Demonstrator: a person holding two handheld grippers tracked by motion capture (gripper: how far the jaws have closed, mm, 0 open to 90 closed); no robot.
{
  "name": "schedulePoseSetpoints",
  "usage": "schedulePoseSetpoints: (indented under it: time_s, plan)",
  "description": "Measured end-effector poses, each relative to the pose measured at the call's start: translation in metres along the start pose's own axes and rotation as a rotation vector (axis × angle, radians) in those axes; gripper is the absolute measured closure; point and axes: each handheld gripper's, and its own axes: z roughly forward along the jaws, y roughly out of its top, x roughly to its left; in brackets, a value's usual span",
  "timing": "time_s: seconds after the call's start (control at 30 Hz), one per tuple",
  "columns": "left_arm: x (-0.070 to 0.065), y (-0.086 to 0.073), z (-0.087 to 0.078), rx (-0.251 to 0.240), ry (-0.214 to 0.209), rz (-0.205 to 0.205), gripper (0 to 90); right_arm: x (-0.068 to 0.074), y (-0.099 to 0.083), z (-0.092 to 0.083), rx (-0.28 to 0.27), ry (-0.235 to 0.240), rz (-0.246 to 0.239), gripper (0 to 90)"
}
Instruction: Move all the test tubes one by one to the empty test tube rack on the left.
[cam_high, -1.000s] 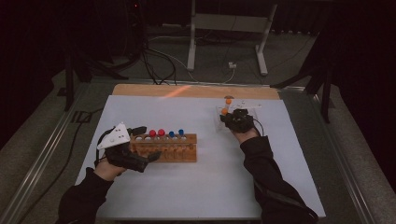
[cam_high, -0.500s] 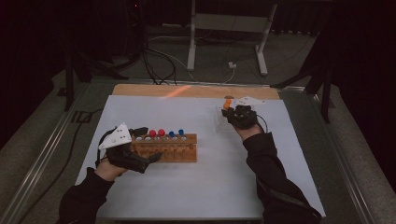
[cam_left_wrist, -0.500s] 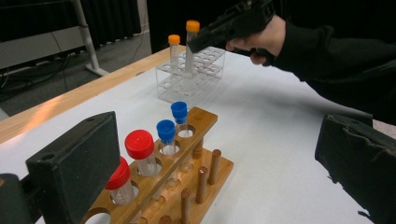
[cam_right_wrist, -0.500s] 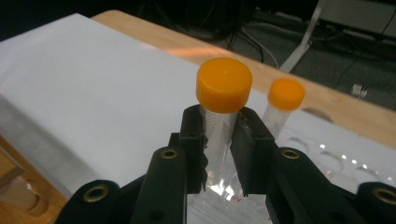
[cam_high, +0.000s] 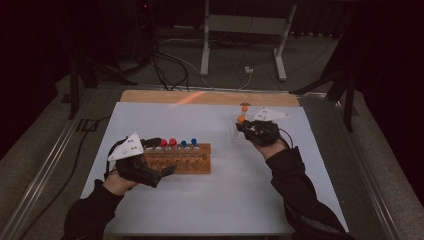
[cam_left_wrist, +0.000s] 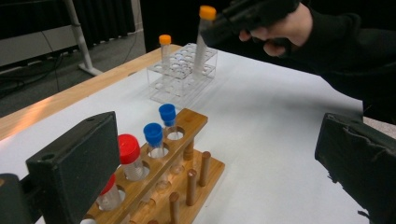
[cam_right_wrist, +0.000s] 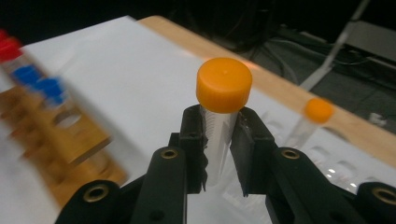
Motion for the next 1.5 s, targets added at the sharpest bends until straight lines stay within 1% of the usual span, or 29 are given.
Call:
schedulePoseSetpoints:
  time_s: [0.03,0.13,0.27,0.37,0.6,0.97,1.1,1.27,1.33,1.37,1.47,1.5]
  plan:
    - [-0.001,0.001,0.0,0.004,-0.005,0.002,1.0,0.003,-0.003,-0.002,0.007,0.009,-0.012,74.5]
    - [-0.005,0.002,0.003,0.012,-0.012,0.009,1.0,0.013,-0.01,-0.008,0.019,0.042,-0.025,74.5]
    - [-0.01,0.003,0.007,0.02,-0.026,0.006,1.0,0.024,-0.018,-0.015,0.035,0.079,-0.046,74.5]
    - [-0.013,0.004,0.009,0.018,-0.041,-0.002,1.0,0.032,-0.022,-0.02,0.043,0.11,-0.056,74.5]
    - [-0.019,0.005,0.014,0.021,-0.07,-0.002,1.1,0.054,-0.028,-0.031,0.06,0.184,-0.086,74.5]
    - [-0.031,0.008,0.02,0.028,-0.114,0.011,1.1,0.084,-0.029,-0.038,0.078,0.284,-0.143,74.5]
    - [-0.035,0.008,0.023,0.033,-0.131,0.015,1.1,0.093,-0.027,-0.038,0.076,0.312,-0.166,74.5]
    - [-0.039,0.01,0.025,0.027,-0.148,0.008,1.7,0.104,-0.022,-0.037,0.07,0.343,-0.189,74.5]
    - [-0.04,0.01,0.026,0.024,-0.161,0.006,2.0,0.108,-0.021,-0.037,0.07,0.357,-0.197,74.5]
    - [-0.041,0.009,0.027,0.017,-0.161,0.011,4.5,0.11,-0.021,-0.036,0.069,0.364,-0.202,74.5]
    - [-0.043,0.009,0.029,0.008,-0.183,0.007,7.3,0.116,-0.019,-0.036,0.065,0.382,-0.215,74.5]
    - [-0.044,0.009,0.03,0.003,-0.186,0.009,10.8,0.118,-0.019,-0.036,0.064,0.386,-0.219,74.5]
